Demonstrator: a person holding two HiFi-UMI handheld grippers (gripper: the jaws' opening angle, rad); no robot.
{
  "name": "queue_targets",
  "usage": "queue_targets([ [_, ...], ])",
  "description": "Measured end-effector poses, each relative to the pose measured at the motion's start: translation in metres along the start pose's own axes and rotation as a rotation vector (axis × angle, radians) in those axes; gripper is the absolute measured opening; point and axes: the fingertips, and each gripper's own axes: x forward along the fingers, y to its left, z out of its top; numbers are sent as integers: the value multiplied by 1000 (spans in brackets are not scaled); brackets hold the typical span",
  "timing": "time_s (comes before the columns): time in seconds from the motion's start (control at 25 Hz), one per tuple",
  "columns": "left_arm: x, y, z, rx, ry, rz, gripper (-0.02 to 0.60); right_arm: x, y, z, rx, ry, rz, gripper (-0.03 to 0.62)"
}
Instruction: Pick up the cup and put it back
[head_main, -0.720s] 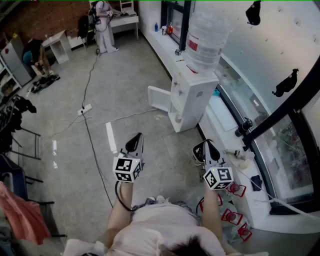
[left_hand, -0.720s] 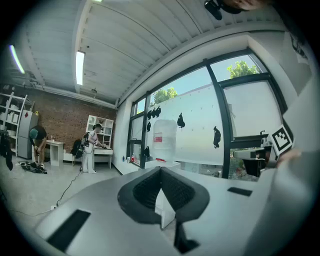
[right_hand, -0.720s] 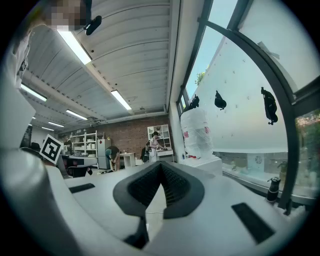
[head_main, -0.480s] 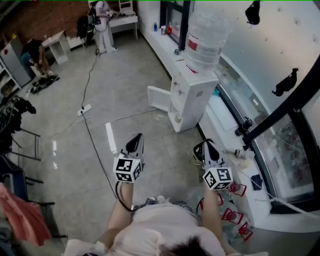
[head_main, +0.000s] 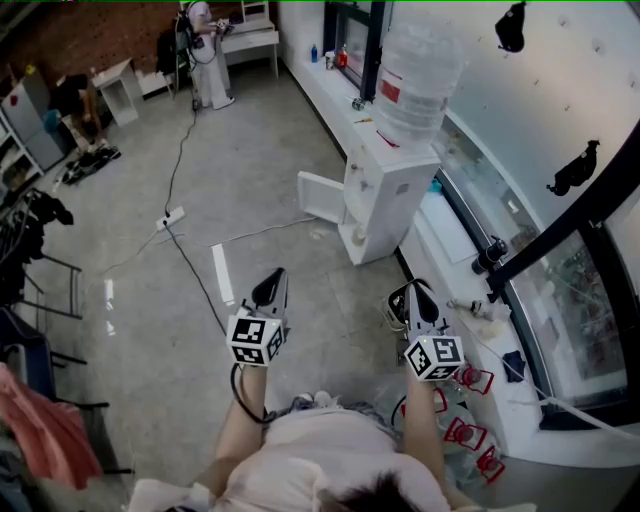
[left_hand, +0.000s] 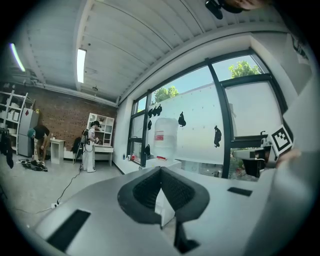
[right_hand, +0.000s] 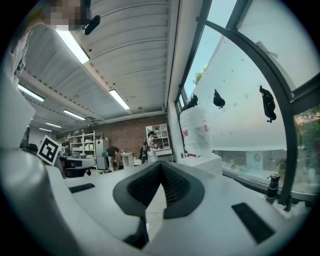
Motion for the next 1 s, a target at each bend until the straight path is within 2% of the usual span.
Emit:
queue_targets([
  [0.32, -2, -3, -7, -20, 12, -20, 25, -6, -5, -4, 16, 2, -30, 17],
  [0.64, -4, -9, -4, -50, -16, -66, 34, -12, -6, -7, 17, 14, -50, 17],
  [1.0, -13, -12, 5, -66, -72, -129, 325, -14, -1, -6, 24, 10, -52, 17],
])
